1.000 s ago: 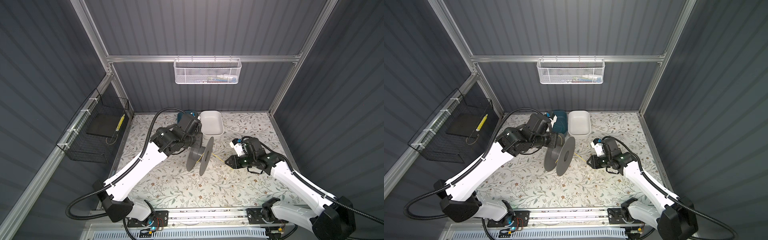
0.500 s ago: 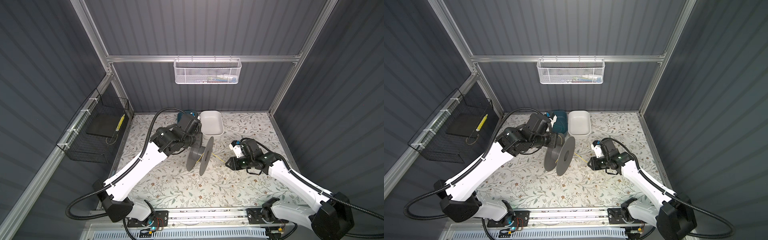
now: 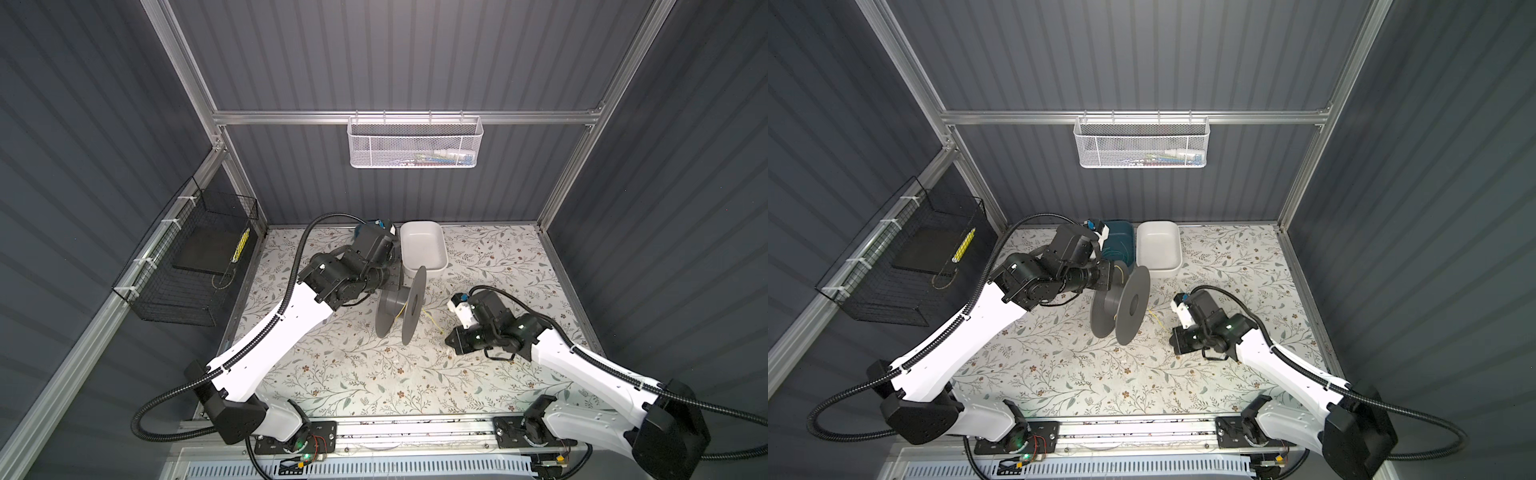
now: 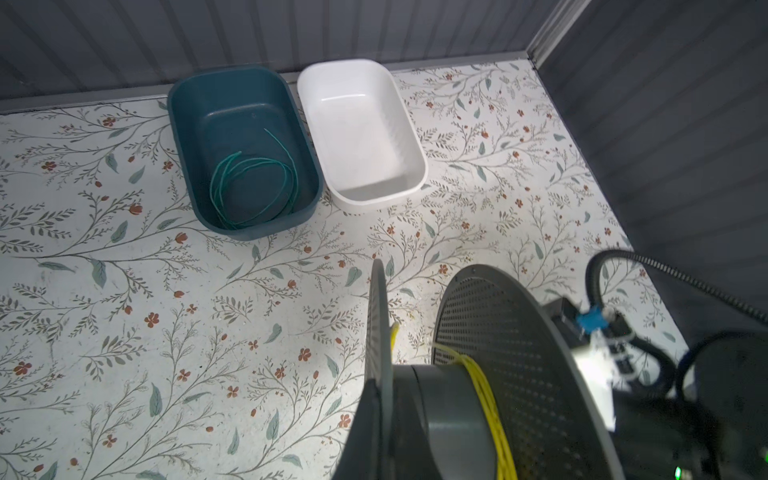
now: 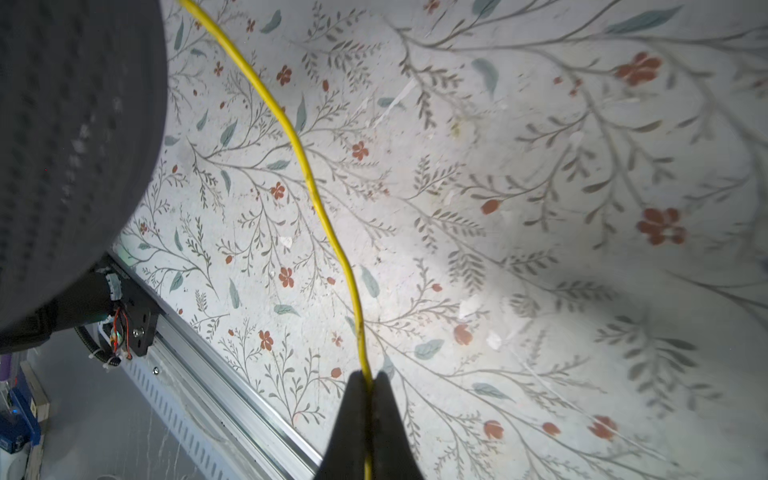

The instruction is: Wrap the cables

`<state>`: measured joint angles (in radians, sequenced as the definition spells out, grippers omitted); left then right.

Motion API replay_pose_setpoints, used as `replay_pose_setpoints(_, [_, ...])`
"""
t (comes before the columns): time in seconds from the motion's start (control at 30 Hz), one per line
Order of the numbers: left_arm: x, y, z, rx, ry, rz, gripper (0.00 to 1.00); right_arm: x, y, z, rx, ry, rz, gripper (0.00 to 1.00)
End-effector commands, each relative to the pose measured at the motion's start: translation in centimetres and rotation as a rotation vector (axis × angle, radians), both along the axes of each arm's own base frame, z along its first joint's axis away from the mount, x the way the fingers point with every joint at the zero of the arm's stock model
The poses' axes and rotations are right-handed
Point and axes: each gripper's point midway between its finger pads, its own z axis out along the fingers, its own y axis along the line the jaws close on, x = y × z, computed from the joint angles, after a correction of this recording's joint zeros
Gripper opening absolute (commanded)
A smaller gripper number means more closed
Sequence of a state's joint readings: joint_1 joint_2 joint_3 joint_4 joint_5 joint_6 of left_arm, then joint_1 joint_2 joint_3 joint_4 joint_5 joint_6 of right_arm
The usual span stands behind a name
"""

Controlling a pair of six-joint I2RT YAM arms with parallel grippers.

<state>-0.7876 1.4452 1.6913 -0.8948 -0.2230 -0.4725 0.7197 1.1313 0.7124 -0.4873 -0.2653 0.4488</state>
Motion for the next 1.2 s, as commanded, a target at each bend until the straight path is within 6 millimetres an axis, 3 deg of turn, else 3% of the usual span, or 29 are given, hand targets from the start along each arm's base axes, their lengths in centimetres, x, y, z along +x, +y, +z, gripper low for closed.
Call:
replay_pose_setpoints(0.0, [3.5,1.1,3.5,-0.152,-0.097,0.187,0.0,-1.7,1.7,-0.6,-0.002,0.001,-0.03,0.0])
replay_pose_setpoints(0.1, [5.7,1.8,2.8,-0.118,-0.131,0.289,0.0,-2.8,2.9,2.2,0.033,-0.085,-0.022,0.0])
replay_pose_setpoints(0.27, [8.5,1.0,-1.8,0.036,-0.117,0.306,0.0,-4.0,4.1,8.1,0.099,-0.204,0.021,0.0])
replay_pose_setpoints(0.47, [8.7,0.6,-7.5,0.131,-0.088,0.272,0.0,-4.3,6.0,13.5,0.146,-0.294,0.117,0.0])
replay_pose_setpoints(0.67, [6.9,0.4,-9.2,0.175,-0.111,0.214,0.0,-1.6,6.9,18.0,0.135,-0.426,0.136,0.0])
replay_pose_setpoints(0.73, [6.0,0.7,-10.6,0.209,-0.105,0.192,0.0,-0.4,7.0,19.5,0.151,-0.459,0.123,0.0])
replay_pose_setpoints(0.87, [4.7,1.1,-10.8,0.214,-0.127,0.176,0.0,2.7,7.6,20.3,0.151,-0.471,0.101,0.0])
replay_pose_setpoints(1.17, [2.2,0.7,-12.1,0.232,-0.148,0.111,0.0,7.0,7.7,22.1,0.229,-0.488,0.02,0.0])
